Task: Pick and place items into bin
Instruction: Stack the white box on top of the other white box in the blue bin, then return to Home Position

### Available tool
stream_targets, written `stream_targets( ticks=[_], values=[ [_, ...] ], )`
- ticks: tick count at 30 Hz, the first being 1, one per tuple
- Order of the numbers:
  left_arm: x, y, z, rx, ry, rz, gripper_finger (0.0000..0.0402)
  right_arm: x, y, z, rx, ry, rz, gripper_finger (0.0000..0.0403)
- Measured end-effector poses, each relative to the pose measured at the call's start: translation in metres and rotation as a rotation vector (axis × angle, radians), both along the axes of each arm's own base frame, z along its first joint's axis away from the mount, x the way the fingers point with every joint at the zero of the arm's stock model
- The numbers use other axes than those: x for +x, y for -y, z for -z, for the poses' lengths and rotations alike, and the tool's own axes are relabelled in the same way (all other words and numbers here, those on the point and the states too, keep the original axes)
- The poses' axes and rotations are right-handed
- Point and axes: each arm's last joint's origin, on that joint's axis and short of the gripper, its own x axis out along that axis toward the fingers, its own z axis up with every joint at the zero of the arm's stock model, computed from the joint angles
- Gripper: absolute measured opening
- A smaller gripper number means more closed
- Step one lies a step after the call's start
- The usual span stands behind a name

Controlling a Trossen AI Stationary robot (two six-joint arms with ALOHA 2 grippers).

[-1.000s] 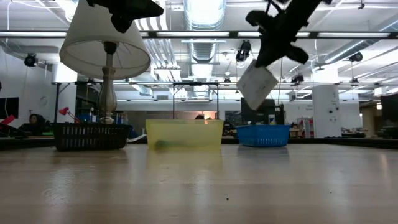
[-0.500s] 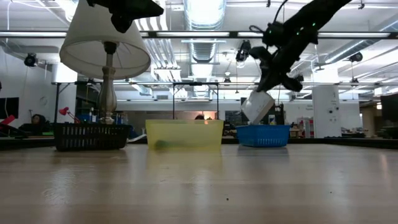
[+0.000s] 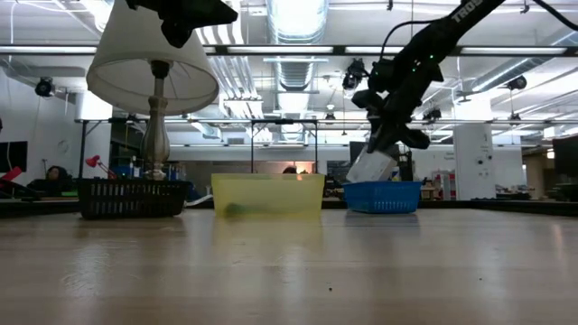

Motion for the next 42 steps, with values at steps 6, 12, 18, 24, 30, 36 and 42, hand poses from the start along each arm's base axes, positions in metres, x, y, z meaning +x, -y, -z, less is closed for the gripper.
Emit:
stream_targets(
  ticks=[6, 12, 18, 24, 30, 36, 42],
  values=[
    [0.0, 0.0, 0.0, 0.0, 0.0, 0.0, 0.0, -0.002, 0.0, -0.001, 0.008, -0.026, -0.022, 0.0092],
    [0.0, 0.0, 0.0, 0.0, 0.0, 0.0, 0.0, -0.006, 0.001, -0.001, 0.017, -0.035, -0.015, 0.0152],
    [-0.001, 0.0, -0.001, 0.0, 0.003, 0.0, 0.0, -0.007, -0.008, -0.019, -0.051, 0.066, -0.167, 0.018],
    [-0.019, 0.002, -0.018, -0.058, 0.114, 0.068, 0.0, 0.018, -0.077, -0.075, -0.382, 0.262, -0.552, 0.0158],
    [-0.05, 0.005, -0.036, -0.065, 0.223, 0.11, 0.0, 0.026, -0.174, -0.125, -0.797, 0.46, -0.634, 0.01],
    [-0.071, 0.014, -0.035, -0.068, 0.207, 0.205, 0.0, -0.004, -0.241, -0.113, -0.83, 0.581, -0.642, 0.0042],
    [-0.086, 0.015, -0.006, -0.074, 0.152, 0.209, 0.0, -0.057, -0.262, -0.074, -0.845, 0.569, -0.584, 0.001]
  ],
)
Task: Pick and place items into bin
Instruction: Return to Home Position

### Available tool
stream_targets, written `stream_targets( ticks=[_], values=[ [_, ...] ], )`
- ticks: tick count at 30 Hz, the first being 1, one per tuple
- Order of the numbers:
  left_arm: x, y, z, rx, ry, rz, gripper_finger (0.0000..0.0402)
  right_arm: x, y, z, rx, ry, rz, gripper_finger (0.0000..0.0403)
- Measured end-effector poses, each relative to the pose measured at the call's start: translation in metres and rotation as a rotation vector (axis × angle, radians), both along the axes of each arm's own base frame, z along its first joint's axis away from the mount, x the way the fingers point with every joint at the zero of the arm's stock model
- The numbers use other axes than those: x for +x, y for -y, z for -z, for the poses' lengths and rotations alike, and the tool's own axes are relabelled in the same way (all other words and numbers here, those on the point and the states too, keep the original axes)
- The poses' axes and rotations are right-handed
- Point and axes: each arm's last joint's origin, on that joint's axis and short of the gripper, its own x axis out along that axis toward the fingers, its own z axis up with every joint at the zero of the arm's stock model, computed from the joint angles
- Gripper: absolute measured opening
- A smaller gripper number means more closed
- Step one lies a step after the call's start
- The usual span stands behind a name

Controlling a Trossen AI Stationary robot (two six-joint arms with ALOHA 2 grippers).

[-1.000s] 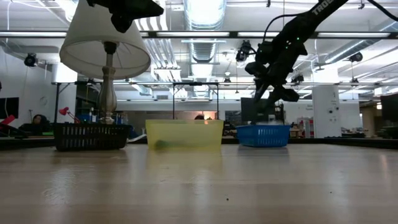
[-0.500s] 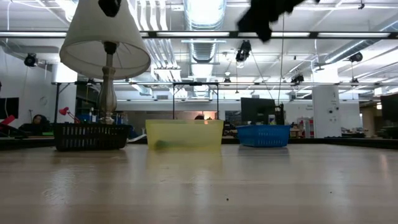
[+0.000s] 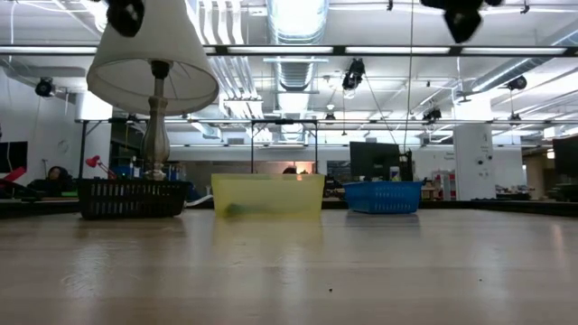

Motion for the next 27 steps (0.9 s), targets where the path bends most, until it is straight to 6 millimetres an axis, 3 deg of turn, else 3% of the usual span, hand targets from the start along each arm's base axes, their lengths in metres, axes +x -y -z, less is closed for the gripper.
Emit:
stream_targets(
  ticks=[5, 13, 20, 23, 27],
  values=[
    [-0.031, -0.005, 0.018, 0.007, 0.035, -0.06, 0.0, -0.041, 0.003, 0.023, 0.035, 0.098, -0.008, 0.0009],
    [-0.079, -0.011, 0.034, 0.088, 0.184, -0.013, 0.0, -0.076, 0.014, 0.058, -0.019, 0.308, 0.061, 0.0008],
    [-0.07, -0.011, 0.052, 0.121, 0.117, -0.064, 0.0, -0.08, 0.015, 0.091, -0.023, 0.368, 0.089, 0.0008],
    [-0.061, -0.01, 0.07, 0.123, 0.042, -0.059, 0.0, -0.078, 0.015, 0.105, -0.026, 0.356, 0.093, 0.0008],
    [-0.05, -0.008, 0.09, 0.109, 0.126, -0.066, 0.0, -0.076, 0.015, 0.119, 0.004, 0.346, 0.097, 0.0008]
  ],
)
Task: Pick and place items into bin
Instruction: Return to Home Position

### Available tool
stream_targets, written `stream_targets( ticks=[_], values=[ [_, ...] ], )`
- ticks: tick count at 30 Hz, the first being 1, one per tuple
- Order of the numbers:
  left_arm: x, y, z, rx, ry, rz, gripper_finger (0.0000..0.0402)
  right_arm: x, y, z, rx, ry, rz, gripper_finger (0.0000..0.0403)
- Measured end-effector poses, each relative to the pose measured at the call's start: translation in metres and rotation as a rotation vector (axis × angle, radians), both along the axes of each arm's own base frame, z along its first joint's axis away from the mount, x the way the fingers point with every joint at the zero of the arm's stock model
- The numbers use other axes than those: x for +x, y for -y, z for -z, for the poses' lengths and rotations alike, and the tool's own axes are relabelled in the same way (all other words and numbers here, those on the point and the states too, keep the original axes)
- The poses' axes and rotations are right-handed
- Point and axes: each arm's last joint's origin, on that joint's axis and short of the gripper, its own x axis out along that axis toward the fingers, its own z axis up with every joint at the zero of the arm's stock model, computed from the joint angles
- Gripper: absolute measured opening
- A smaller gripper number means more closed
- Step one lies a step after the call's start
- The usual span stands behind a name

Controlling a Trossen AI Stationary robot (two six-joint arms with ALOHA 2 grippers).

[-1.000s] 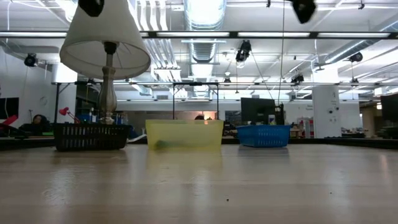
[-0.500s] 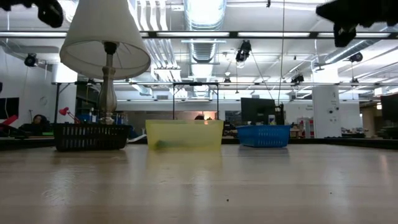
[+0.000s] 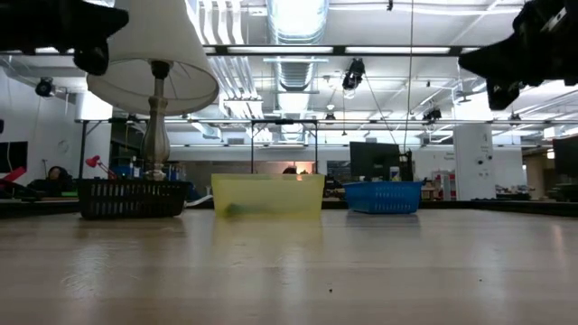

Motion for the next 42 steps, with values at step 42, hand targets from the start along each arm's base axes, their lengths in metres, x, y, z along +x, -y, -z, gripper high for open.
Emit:
stream_targets(
  ticks=[42],
  values=[
    [0.023, 0.001, 0.065, -0.238, -0.045, -0.051, 0.0, 0.005, -0.001, 0.023, -0.004, -0.053, -0.009, 0.0008]
  ],
)
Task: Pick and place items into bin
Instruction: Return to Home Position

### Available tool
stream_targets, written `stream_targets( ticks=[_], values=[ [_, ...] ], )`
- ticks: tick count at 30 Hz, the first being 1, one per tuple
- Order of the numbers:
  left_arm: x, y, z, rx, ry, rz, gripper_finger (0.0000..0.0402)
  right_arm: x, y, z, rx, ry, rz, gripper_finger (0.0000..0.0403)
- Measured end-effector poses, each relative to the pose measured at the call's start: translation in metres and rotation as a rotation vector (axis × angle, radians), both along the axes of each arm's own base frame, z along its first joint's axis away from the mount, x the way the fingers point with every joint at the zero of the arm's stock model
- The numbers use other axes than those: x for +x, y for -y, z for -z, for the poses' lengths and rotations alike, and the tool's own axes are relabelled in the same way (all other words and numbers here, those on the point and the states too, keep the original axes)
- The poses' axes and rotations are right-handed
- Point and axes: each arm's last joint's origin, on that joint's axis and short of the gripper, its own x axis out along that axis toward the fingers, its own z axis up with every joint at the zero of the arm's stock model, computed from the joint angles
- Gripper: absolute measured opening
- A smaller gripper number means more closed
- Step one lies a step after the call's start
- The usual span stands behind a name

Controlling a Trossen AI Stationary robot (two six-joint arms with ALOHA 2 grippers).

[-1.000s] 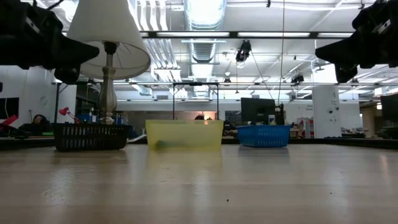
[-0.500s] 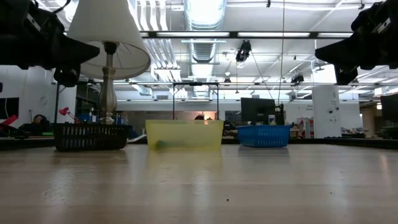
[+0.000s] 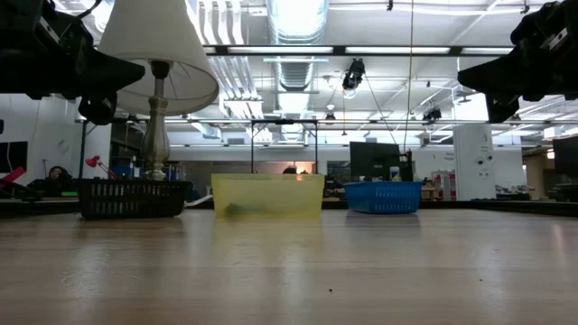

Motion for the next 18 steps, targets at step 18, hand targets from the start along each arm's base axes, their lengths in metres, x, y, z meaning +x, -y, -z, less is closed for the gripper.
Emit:
stream_targets(
  ticks=[18],
  values=[
    [0.0008, 0.0001, 0.0012, 0.001, -0.011, 0.001, 0.0, 0.0, 0.0, 0.0, -0.001, 0.0, 0.0, 0.0009]
  ],
)
